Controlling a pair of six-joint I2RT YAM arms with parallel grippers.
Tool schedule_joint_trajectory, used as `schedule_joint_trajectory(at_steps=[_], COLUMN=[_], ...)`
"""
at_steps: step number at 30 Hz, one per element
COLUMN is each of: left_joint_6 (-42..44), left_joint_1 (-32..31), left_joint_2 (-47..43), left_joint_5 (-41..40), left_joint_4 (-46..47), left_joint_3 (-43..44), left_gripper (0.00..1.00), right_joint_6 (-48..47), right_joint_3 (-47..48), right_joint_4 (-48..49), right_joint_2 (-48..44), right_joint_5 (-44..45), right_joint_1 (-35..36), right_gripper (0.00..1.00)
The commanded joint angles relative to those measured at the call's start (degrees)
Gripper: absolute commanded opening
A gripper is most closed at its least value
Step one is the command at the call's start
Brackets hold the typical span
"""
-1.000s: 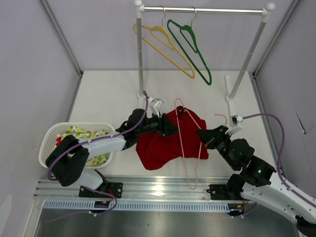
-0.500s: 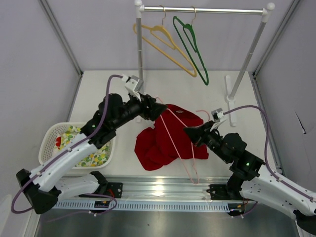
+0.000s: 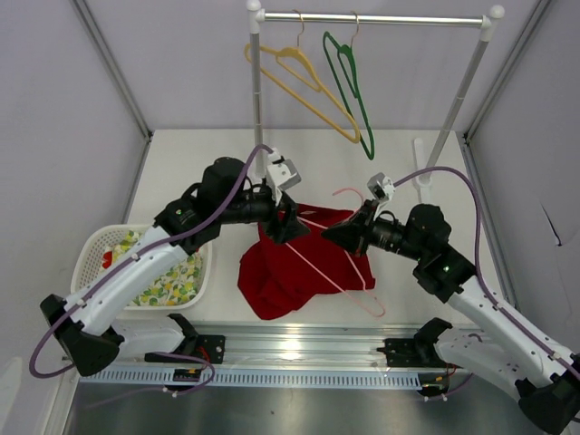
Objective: Place the skirt on the hanger
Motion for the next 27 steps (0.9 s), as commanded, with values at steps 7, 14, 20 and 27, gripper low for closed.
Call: schedule_joint_trajectory(at_steps=[7,14,20,27], left_joint_6=[4.25,2.14,0.64,-0.59], left_joint_1=[0.55,0.64,0.56,0.64], left_joint_2=[4.0,4.89,6.47,7.17], left_joint_5=[17.71,21.67,24.66,24.14], left_joint_4=[-4.31,0.34,4.29,7.81], left_joint_3=[2.14,-2.25,-4.1,-6.12], left_gripper=[0.71,0.66,0.45,0.0], right_joint_6=[-1.42,-1.33,-1.51,-4.32], right_joint_3=[8.31,8.04,7.96,8.05], right_joint_4=[2.99,5.09,5.71,0.79], right_joint_2=[5.09,7.64,8.96,8.18], right_joint_5=[-24.73,-27.54,-27.81,-24.75], right_joint_1=[-6.43,-6.96,-7.4,-7.4], right_gripper=[0.0,0.0,0.0,0.0])
